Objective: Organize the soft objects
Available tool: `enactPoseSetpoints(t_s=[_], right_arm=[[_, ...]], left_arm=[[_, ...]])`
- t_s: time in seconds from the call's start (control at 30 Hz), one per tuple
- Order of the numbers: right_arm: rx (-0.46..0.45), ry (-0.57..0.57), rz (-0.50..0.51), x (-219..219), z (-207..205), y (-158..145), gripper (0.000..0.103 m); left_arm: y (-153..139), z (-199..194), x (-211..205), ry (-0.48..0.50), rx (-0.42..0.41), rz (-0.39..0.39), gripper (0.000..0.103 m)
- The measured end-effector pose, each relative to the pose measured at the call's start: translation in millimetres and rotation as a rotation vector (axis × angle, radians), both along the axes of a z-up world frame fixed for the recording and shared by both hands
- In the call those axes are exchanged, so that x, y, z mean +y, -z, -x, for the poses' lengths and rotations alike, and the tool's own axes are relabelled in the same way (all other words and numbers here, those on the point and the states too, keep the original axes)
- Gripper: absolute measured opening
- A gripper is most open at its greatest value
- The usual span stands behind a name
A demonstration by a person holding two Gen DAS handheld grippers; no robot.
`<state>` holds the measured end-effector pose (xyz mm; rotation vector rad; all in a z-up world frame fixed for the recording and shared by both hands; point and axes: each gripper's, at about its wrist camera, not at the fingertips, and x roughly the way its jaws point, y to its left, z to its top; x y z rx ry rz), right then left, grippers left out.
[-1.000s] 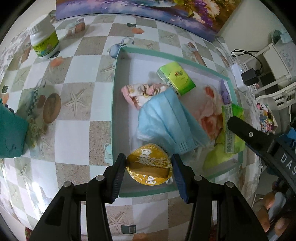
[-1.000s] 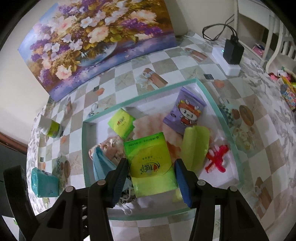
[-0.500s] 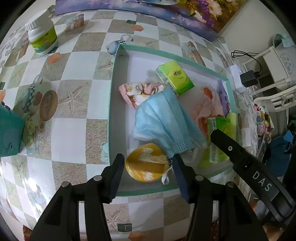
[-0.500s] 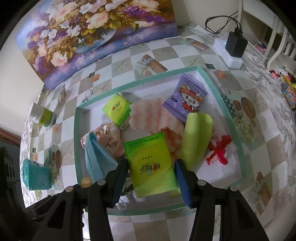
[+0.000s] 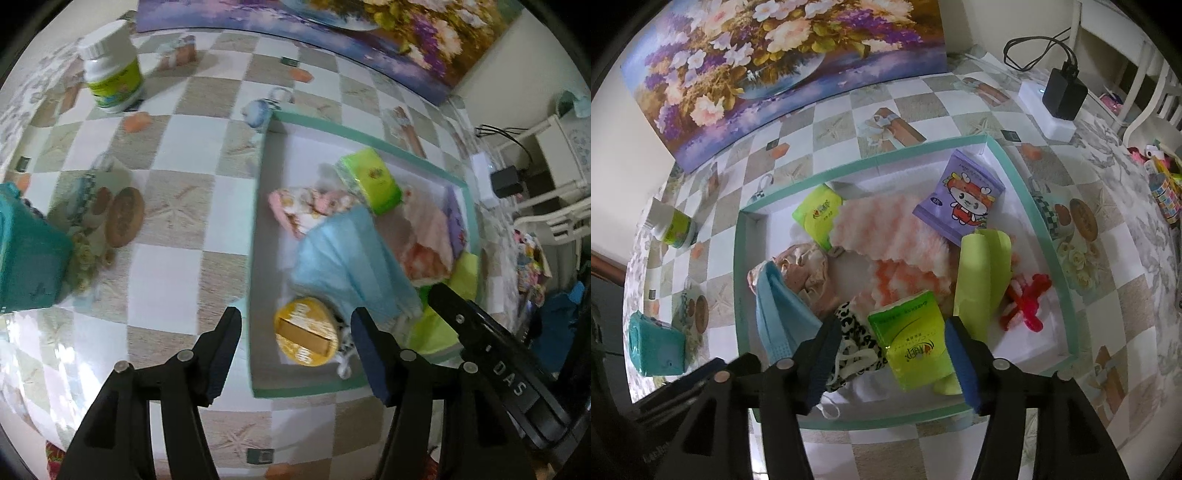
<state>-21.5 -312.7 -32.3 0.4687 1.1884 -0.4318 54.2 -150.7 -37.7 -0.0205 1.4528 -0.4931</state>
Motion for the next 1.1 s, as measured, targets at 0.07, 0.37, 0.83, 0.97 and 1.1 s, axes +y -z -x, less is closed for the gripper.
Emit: enactPoseSetpoints(t_s=[0.07, 0.37, 0.83, 0.97, 1.1], right_arm=[[0.007, -0.008, 0.012, 2.2, -1.6, 0.4, 0.07], [0.031, -0.021, 0.073, 6.2, -4.6, 1.6, 0.101], [0.031, -0.033, 0.096, 9.9, -5.4, 1.2, 0.103], [0.033, -0.04, 0.117, 12.1, -3.7, -2.5, 0.103], [0.019, -0.045, 0.137, 15.4, 0.9, -9.4, 0.103]], left_arm=[[-0.4, -1.8, 3.6, -0.013, -0.013, -0.007, 0.072], [0.2, -14.0, 20.8, -0.094, -0.082, -0.084, 0.092], [-1.8, -25.2, 37.1, -0.167, -0.136, -0.144, 0.097], [-7.8, -23.5, 41.9, -0.151, -0.151, -0.167, 0.097], [-16.6, -21.1, 45.2, -0.138, -0.191, -0.189, 0.097]])
